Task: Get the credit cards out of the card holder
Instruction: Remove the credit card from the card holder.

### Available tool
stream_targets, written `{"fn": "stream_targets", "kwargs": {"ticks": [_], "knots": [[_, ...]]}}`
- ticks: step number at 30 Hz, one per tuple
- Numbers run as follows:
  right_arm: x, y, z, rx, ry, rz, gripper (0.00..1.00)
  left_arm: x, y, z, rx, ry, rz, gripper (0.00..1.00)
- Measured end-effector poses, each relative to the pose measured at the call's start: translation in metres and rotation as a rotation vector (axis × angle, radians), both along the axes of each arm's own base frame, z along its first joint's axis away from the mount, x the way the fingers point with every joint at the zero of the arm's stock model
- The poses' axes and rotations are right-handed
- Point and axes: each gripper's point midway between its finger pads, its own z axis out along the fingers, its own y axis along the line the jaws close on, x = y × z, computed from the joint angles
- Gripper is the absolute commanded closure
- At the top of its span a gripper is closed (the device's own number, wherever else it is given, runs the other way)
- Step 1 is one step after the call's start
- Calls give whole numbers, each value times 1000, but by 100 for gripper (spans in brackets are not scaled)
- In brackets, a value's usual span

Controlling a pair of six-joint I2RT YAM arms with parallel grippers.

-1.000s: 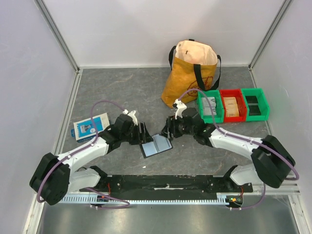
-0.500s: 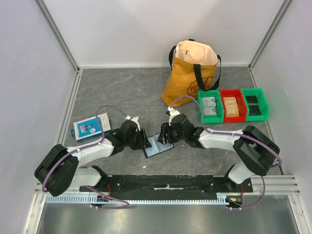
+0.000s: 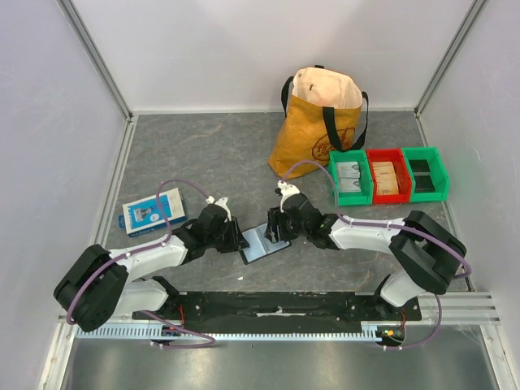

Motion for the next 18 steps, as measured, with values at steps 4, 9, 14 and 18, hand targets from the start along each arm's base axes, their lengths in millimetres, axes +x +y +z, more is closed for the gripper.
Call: {"fn": "stream_targets", "kwargs": {"ticks": [4, 9, 14, 18], "knots": [[1, -8, -4, -47, -12, -8, 36, 0, 0, 0, 0, 1, 4, 69], [-1, -11, -7, -67, -7, 1, 41, 0, 0, 0, 0, 1, 4, 69], [-3, -10, -7, -67, -6, 15, 42, 0, 0, 0, 0, 1, 4, 69], [-3, -10, -6, -69, -7, 19, 41, 0, 0, 0, 0, 1, 4, 69]]}}
